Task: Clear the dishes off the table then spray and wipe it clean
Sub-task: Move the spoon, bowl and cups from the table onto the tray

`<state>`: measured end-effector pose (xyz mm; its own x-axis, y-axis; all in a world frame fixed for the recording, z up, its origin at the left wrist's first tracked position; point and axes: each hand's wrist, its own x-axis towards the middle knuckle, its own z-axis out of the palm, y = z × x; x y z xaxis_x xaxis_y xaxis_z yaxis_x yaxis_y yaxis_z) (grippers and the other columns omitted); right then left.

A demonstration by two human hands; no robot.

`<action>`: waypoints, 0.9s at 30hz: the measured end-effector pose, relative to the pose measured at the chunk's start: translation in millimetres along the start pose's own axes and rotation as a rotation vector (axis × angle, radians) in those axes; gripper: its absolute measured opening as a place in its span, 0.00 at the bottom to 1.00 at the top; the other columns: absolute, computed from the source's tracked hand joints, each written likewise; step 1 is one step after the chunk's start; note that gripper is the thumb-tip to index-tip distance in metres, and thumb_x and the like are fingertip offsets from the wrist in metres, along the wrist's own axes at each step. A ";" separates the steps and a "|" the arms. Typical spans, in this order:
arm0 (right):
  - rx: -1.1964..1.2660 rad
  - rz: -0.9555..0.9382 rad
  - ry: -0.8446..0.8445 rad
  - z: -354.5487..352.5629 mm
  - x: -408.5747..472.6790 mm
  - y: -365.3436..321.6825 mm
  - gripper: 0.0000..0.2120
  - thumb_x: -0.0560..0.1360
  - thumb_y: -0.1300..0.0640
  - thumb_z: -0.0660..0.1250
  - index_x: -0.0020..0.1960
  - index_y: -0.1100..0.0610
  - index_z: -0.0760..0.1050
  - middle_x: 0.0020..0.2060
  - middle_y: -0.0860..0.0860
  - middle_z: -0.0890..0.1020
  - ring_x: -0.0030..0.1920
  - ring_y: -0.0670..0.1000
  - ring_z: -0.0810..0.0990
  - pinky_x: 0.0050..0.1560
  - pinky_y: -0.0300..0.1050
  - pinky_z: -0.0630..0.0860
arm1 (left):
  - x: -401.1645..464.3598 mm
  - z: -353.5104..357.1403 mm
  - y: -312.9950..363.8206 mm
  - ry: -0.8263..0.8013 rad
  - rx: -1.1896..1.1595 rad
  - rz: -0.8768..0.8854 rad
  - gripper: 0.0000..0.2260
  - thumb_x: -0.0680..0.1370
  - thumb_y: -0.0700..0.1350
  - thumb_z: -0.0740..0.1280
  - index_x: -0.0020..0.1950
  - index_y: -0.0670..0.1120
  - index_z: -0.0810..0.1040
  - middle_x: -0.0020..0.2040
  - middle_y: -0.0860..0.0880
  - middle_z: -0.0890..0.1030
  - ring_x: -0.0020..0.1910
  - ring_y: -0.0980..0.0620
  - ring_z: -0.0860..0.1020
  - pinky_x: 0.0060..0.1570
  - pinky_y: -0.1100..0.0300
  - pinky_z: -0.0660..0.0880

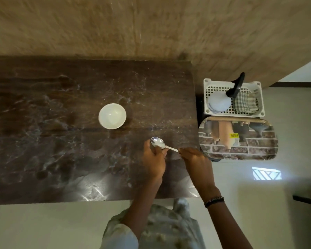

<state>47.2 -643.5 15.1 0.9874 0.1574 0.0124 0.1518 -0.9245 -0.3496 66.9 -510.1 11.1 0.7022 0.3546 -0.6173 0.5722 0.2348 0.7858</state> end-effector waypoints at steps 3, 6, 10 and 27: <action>-0.022 -0.068 -0.004 -12.0 2.5 55.2 0.19 0.59 0.72 0.79 0.48 0.59 0.84 0.43 0.55 0.85 0.40 0.58 0.85 0.35 0.45 0.81 | -7.3 46.6 -16.8 -0.021 0.050 0.014 0.19 0.75 0.35 0.67 0.64 0.44 0.71 0.59 0.39 0.78 0.57 0.42 0.79 0.56 0.44 0.78; -0.078 -0.099 -0.018 -21.9 6.4 122.5 0.22 0.57 0.75 0.78 0.49 0.60 0.84 0.44 0.57 0.85 0.43 0.59 0.84 0.35 0.49 0.82 | -13.3 106.6 -30.9 -0.038 0.154 0.041 0.22 0.73 0.38 0.71 0.66 0.45 0.71 0.58 0.46 0.79 0.56 0.49 0.79 0.56 0.53 0.78; -0.071 -0.080 -0.019 -25.4 15.6 201.8 0.25 0.55 0.78 0.77 0.49 0.62 0.84 0.42 0.57 0.84 0.41 0.60 0.83 0.32 0.46 0.79 | -7.2 171.8 -51.0 -0.033 0.298 0.094 0.15 0.78 0.42 0.64 0.65 0.47 0.74 0.56 0.46 0.82 0.52 0.48 0.82 0.51 0.49 0.81; 0.034 -0.104 -0.112 18.9 68.0 336.2 0.20 0.61 0.71 0.78 0.51 0.61 0.84 0.48 0.57 0.84 0.48 0.62 0.83 0.38 0.49 0.82 | 55.5 260.1 -90.5 0.037 0.685 0.255 0.10 0.75 0.39 0.68 0.55 0.43 0.83 0.51 0.45 0.84 0.48 0.48 0.82 0.52 0.52 0.80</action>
<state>164.6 -937.0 -119.3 0.9551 0.2913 -0.0533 0.2498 -0.8892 -0.3832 164.3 -747.0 -104.1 0.8413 0.3560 -0.4069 0.5378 -0.4737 0.6974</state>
